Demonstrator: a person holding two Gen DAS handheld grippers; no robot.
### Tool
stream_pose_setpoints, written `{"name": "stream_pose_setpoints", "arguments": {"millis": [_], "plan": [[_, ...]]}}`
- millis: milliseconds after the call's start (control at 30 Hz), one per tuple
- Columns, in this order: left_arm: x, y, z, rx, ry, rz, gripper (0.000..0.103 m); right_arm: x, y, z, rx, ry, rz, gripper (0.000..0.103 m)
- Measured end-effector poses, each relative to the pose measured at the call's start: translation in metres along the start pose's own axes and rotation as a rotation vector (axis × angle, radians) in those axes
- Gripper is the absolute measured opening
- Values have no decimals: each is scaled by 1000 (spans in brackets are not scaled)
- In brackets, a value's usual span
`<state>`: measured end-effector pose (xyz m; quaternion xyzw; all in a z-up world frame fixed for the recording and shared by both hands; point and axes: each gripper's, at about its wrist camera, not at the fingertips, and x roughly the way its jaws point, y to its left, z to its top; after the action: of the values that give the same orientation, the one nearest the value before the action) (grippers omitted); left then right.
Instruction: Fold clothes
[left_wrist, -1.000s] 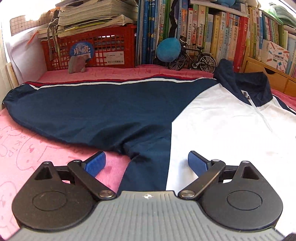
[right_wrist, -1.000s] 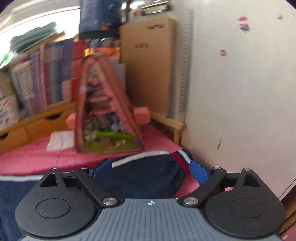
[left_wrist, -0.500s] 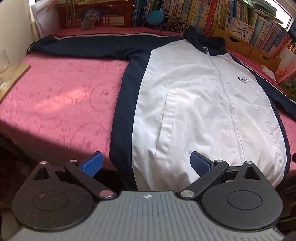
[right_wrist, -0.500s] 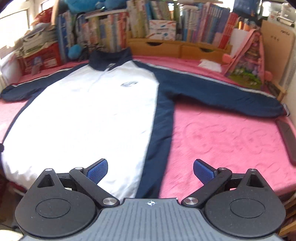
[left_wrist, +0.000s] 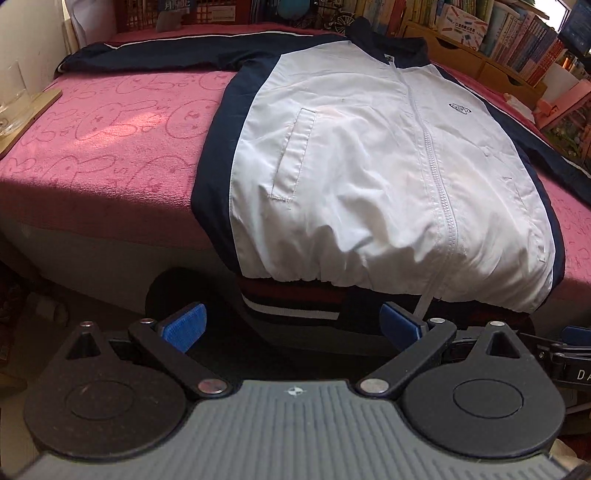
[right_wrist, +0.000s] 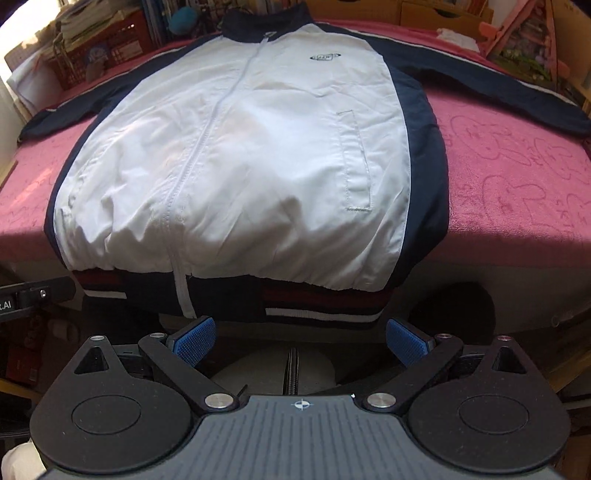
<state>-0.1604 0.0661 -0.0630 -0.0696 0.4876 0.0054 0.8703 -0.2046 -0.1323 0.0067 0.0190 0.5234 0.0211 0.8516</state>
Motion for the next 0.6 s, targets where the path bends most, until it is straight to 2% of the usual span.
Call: {"name": "stream_pose_setpoints", "arguments": {"millis": [600], "plan": [[1, -20, -4, 52, 2, 8, 101, -5, -12, -9, 54, -20, -18, 100]]}}
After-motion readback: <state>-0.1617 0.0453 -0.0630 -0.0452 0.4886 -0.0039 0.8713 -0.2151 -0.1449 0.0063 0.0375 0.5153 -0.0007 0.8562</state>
